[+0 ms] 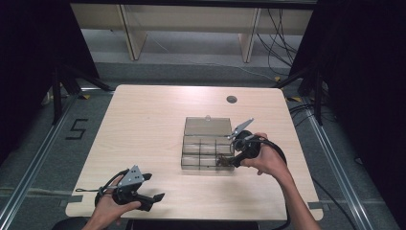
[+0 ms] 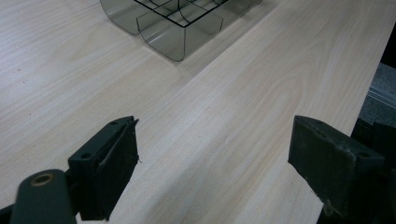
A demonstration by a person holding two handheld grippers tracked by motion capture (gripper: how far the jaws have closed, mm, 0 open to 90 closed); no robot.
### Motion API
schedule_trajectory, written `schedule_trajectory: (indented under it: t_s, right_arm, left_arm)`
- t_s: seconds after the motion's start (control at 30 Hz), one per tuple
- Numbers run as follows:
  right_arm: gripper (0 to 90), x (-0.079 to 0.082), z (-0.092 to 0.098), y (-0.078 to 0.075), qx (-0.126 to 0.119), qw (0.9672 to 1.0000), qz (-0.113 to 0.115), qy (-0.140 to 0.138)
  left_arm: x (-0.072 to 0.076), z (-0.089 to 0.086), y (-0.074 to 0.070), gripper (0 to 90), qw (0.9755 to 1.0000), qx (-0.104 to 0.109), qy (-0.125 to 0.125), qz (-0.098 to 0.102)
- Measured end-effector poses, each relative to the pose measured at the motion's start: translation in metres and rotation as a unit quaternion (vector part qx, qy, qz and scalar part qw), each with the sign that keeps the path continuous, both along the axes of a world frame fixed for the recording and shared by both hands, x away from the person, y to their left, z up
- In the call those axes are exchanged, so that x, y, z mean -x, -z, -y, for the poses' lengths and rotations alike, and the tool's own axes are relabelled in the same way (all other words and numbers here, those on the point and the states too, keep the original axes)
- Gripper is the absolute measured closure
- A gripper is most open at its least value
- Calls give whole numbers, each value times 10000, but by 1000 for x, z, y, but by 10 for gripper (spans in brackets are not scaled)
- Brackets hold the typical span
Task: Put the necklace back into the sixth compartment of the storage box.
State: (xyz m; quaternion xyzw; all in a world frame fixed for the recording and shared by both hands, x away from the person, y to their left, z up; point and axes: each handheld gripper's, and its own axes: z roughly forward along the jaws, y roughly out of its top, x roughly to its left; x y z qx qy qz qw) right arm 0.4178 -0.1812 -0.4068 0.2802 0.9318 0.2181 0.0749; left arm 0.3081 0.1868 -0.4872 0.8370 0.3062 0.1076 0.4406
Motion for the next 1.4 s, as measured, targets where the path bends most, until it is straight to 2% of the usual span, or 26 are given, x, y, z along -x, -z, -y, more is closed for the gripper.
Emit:
schedule_trajectory:
  t_s: [0.07, 0.1, 0.33, 0.4, 0.57, 0.63, 0.73, 0.8, 0.83, 0.93, 0.97, 1.1, 1.17, 1.2, 1.3, 1.37, 1.4]
  right_arm:
    - [348, 1, 1, 1, -15, 10000, 25, 24]
    - [325, 3, 1, 2, -77, 9999, -47, 68]
    - [292, 6, 1, 3, -101, 9997, -39, 213]
    - [290, 5, 3, 4, -134, 9999, 73, 59]
    - [288, 8, 3, 5, -158, 9998, 69, 69]
    - [288, 10, 3, 5, -170, 9997, 48, 152]
    - [288, 12, 3, 5, -193, 9997, 65, 105]
    - [288, 14, 3, 5, -196, 9996, 31, 216]
    - [288, 14, 4, 6, -246, 9996, 58, 140]
    - [286, 17, 5, 7, -243, 9994, -1, 247]
    - [285, 16, 6, 7, -265, 9995, 87, 153]
    - [281, 17, 7, 8, -298, 9994, 76, 150]
    - [279, 18, 9, 8, -307, 9992, 196, 141]
    - [278, 21, 8, 7, -316, 9991, 75, 272]
    - [270, 23, 9, 7, -347, 9988, 63, 325]
    - [270, 22, 10, 9, -346, 9990, 192, 186]
    - [268, 25, 9, 9, -377, 9987, 118, 334]
  left_arm:
    - [0, 0, 0, 153, 10000, -2, 2, -1]
    - [0, 0, 0, 153, 10000, -1, 0, -3]
    - [0, 0, 0, 153, 10000, -3, 3, 0]
    - [0, 0, 0, 153, 10000, -5, 2, -1]
    - [0, 0, 0, 153, 10000, -4, -1, -5]
    - [0, 0, 0, 153, 10000, -5, 0, -2]
    - [0, 0, 0, 153, 10000, -4, 1, -1]
    - [0, 0, 0, 153, 10000, 2, -25, -16]
    - [0, 0, 0, 153, 10000, 1, -21, -13]
    - [0, 0, 0, 153, 10000, -5, -1, 1]
    - [0, 0, 0, 153, 10000, -4, -4, -1]
    - [0, 0, 0, 153, 10000, -6, -18, -9]
    - [0, 0, 0, 153, 10000, 2, -27, -13]
    - [0, 0, 0, 153, 10000, 0, -27, -12]
    - [0, 0, 0, 153, 10000, -7, -5, 1]
    - [0, 0, 0, 153, 10000, -2, -25, -11]
    - [0, 0, 0, 153, 10000, -2, -25, -10]
